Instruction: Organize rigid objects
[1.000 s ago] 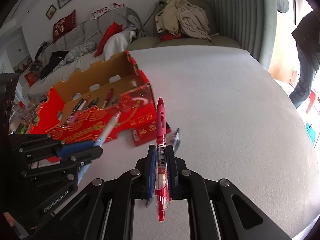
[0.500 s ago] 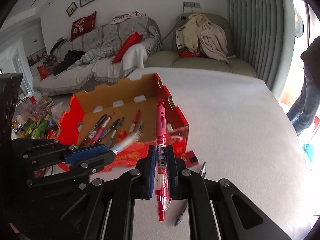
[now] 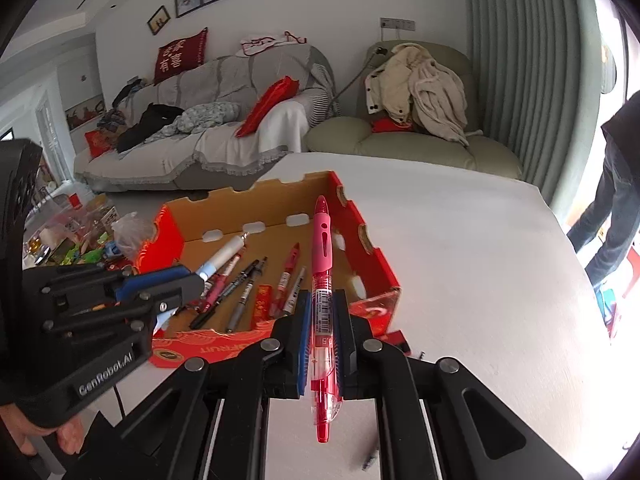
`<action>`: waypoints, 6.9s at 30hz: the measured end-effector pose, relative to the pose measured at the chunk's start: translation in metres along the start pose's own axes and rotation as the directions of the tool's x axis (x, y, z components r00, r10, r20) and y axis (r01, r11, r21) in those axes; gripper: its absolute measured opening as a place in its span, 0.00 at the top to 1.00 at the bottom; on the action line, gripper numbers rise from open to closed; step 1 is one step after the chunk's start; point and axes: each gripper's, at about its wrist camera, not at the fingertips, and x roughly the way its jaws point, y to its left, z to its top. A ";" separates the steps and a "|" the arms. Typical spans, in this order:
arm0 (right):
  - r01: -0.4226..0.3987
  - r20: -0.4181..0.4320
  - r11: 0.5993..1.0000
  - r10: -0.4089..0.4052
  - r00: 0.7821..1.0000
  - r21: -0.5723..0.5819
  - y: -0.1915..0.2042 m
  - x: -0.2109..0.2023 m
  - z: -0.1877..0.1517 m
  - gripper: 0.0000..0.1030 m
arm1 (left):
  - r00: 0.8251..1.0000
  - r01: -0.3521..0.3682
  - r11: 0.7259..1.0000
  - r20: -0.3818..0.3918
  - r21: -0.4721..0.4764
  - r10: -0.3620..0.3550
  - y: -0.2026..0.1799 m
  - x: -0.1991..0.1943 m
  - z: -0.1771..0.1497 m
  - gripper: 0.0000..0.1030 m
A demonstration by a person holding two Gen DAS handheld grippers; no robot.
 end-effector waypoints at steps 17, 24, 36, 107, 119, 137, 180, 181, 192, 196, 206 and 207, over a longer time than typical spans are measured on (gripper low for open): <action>-0.035 -0.011 0.996 0.035 0.999 -0.085 0.042 0.027 0.022 0.90 | 0.999 -0.043 0.995 0.014 -0.090 0.045 0.044 -0.002 0.002 0.91; -0.040 -0.011 0.993 0.039 0.999 -0.110 0.052 0.032 0.027 0.90 | 0.998 -0.049 0.992 0.021 -0.119 0.052 0.060 -0.002 0.005 0.91; -0.056 -0.050 0.992 0.051 0.997 -0.113 0.061 0.054 0.033 0.90 | 0.997 -0.071 0.987 -0.022 -0.141 0.069 0.076 0.019 0.006 0.91; 0.017 -0.133 1.000 -0.019 0.991 -0.020 0.032 0.077 0.016 0.89 | 0.988 -0.067 0.997 -0.139 -0.042 0.060 0.058 0.061 -0.003 0.55; 0.215 -0.181 0.956 -0.180 0.967 0.199 -0.069 0.013 -0.075 0.36 | 0.976 0.206 0.932 -0.135 0.297 -0.173 -0.083 0.019 -0.028 0.42; 0.266 -0.234 0.932 -0.210 0.949 0.245 -0.103 0.009 -0.123 0.39 | 0.913 0.349 0.849 -0.348 0.396 -0.212 -0.126 0.156 -0.023 0.54; 0.217 -0.218 0.962 -0.178 0.960 0.167 -0.093 0.038 -0.097 0.90 | 0.925 0.318 0.892 -0.311 0.322 -0.217 -0.115 0.152 -0.031 0.63; 0.212 -0.212 0.963 -0.175 0.961 0.167 -0.092 0.036 -0.096 0.90 | 0.927 0.315 0.895 -0.304 0.316 -0.219 -0.113 0.148 -0.031 0.63; 0.185 -0.149 0.970 -0.162 0.975 0.157 -0.077 0.019 -0.083 0.90 | 0.948 0.294 0.915 -0.207 0.278 -0.241 -0.101 0.093 -0.023 0.63; 0.179 -0.118 0.973 -0.163 0.980 0.144 -0.069 0.009 -0.075 0.90 | 0.954 0.284 0.926 -0.166 0.250 -0.248 -0.091 0.074 -0.014 0.63; 0.157 -0.031 0.984 -0.155 0.987 0.081 -0.046 -0.009 -0.046 0.90 | 0.976 0.219 0.956 -0.053 0.196 -0.212 -0.061 0.024 0.006 0.63; 0.153 -0.022 0.985 -0.152 0.988 0.073 -0.042 -0.010 -0.042 0.90 | 0.979 0.205 0.961 -0.040 0.188 -0.201 -0.055 0.020 0.008 0.63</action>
